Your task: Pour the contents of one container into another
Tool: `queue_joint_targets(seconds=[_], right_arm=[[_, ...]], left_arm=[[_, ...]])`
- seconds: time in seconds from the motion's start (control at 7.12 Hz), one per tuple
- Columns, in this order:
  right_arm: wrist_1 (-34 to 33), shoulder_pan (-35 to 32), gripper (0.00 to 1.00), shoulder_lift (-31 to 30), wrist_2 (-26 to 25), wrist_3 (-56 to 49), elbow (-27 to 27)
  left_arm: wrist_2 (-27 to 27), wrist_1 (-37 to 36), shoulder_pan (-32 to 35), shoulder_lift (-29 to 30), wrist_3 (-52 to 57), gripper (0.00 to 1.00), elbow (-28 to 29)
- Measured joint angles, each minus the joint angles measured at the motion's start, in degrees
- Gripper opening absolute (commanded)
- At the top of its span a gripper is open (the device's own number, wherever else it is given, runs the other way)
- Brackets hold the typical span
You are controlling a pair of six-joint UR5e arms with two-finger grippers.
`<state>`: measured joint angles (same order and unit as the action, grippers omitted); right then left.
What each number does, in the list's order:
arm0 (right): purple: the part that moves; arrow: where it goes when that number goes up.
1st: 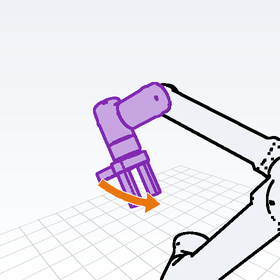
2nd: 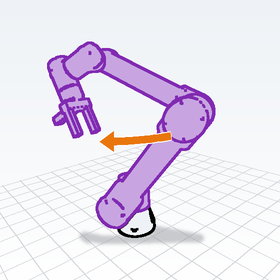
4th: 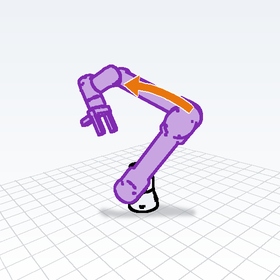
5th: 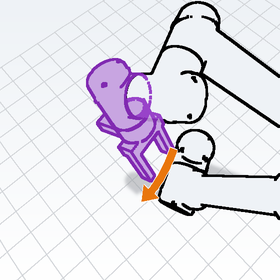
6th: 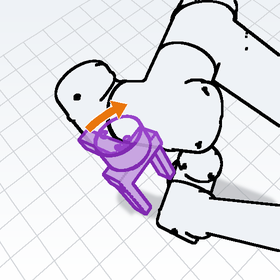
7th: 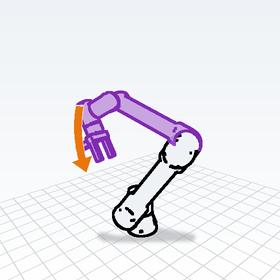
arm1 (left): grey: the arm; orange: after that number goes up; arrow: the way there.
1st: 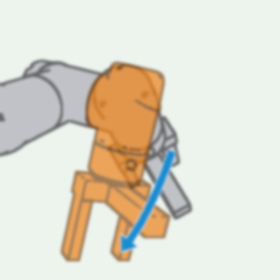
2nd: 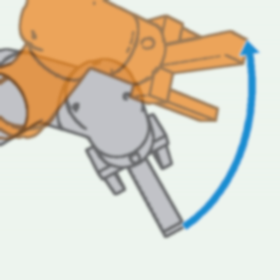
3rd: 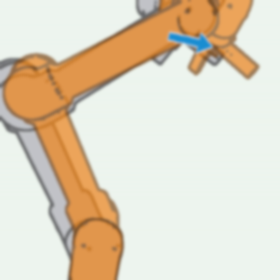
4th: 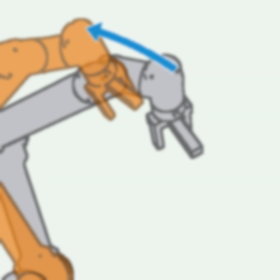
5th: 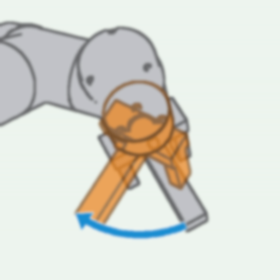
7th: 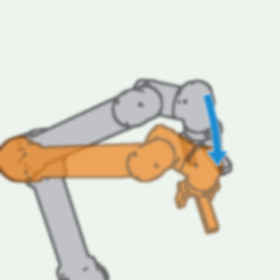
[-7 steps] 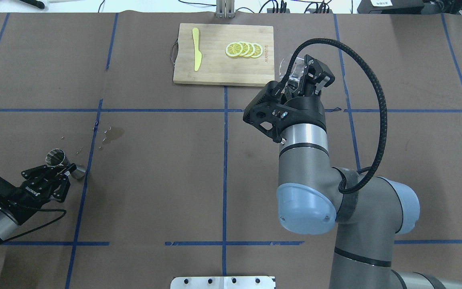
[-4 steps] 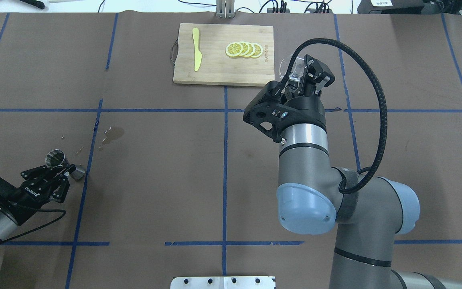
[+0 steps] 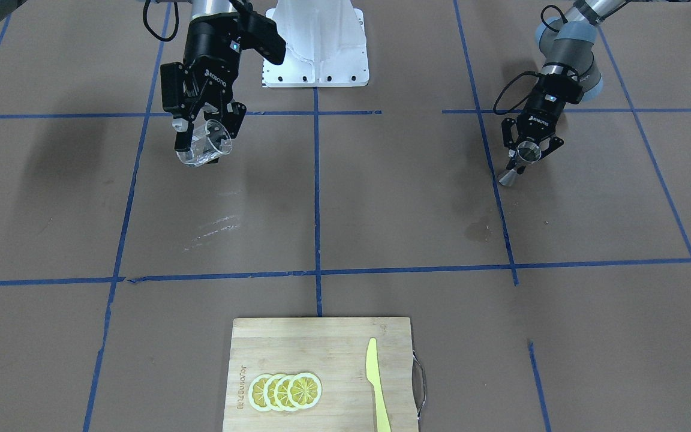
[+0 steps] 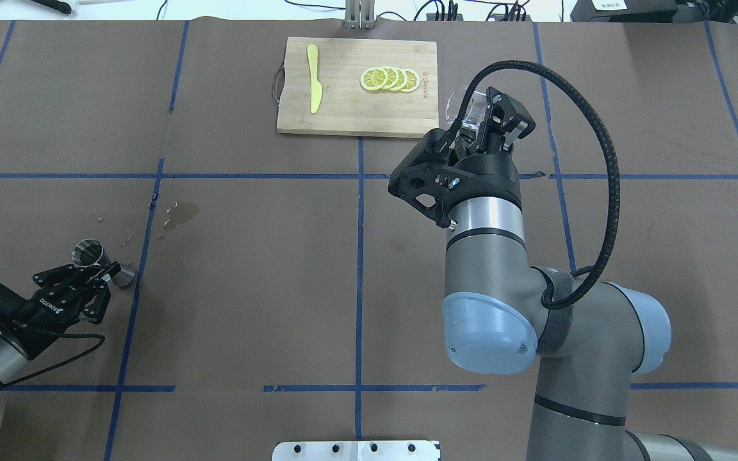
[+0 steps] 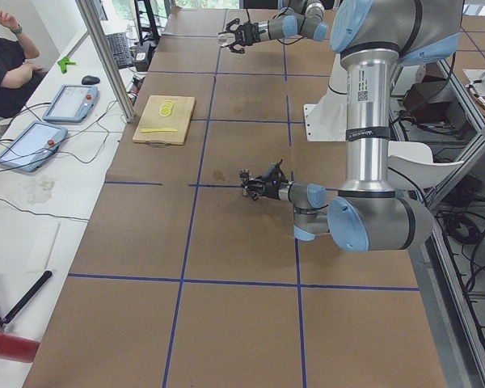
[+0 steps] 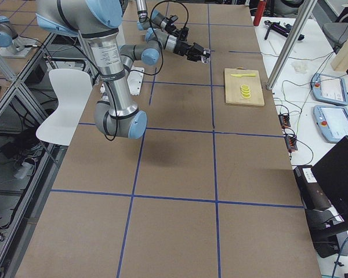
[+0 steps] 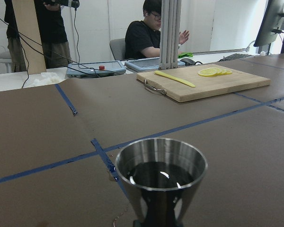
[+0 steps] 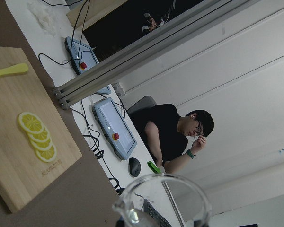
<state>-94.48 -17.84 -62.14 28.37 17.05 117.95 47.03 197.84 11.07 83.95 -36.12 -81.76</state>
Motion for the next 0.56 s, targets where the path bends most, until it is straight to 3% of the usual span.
queue_joint_targets(seconds=[0.56], right_arm=[[0.0,0.0,0.0,0.0,-0.07,0.04,-0.05]], left_arm=[[-0.12,0.0,-0.08,0.48,0.0,0.17,0.04]])
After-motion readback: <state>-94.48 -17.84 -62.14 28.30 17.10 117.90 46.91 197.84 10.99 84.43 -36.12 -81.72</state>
